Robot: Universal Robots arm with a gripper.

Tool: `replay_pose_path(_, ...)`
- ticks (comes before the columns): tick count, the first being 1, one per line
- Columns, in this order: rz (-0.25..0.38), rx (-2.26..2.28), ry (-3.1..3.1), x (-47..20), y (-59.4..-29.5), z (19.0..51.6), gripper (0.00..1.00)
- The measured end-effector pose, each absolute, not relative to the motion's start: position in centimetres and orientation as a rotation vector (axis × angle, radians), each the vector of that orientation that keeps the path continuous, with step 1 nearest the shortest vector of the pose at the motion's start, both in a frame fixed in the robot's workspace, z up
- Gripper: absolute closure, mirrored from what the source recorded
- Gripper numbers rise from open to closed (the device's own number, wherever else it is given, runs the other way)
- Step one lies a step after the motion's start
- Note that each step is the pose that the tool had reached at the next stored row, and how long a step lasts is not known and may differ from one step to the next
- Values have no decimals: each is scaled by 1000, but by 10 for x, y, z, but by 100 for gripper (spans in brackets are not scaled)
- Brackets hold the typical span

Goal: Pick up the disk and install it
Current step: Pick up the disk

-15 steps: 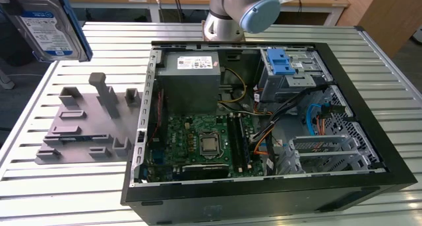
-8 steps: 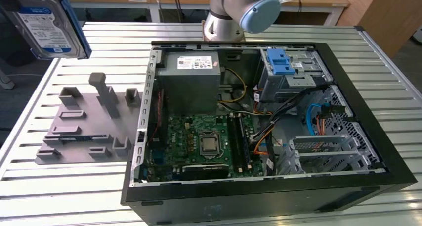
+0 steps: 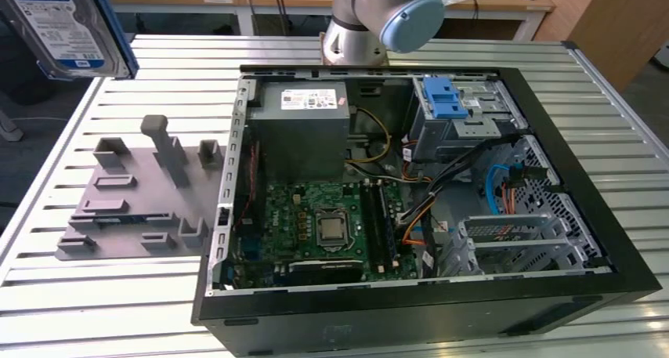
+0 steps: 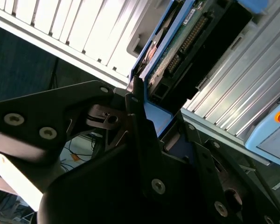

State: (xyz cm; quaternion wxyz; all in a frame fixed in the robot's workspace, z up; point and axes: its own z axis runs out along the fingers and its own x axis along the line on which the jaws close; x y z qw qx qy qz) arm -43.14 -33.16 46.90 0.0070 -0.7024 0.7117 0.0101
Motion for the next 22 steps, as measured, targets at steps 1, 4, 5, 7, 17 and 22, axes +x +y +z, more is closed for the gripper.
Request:
replay_pose_path(1,31,-2197,2226,-431,-332,472,64)
replay_pose_path(4,31,-2197,2226,-431,-332,480,64)
replay_pose_path(5,31,-2197,2226,-431,-332,483,64)
replay_pose_path(7,31,-2197,2226,-431,-332,484,64)
replay_pose_path(17,27,-2198,2227,-431,-366,483,64)
replay_pose_path(22,27,-2199,2227,-431,-376,482,64)
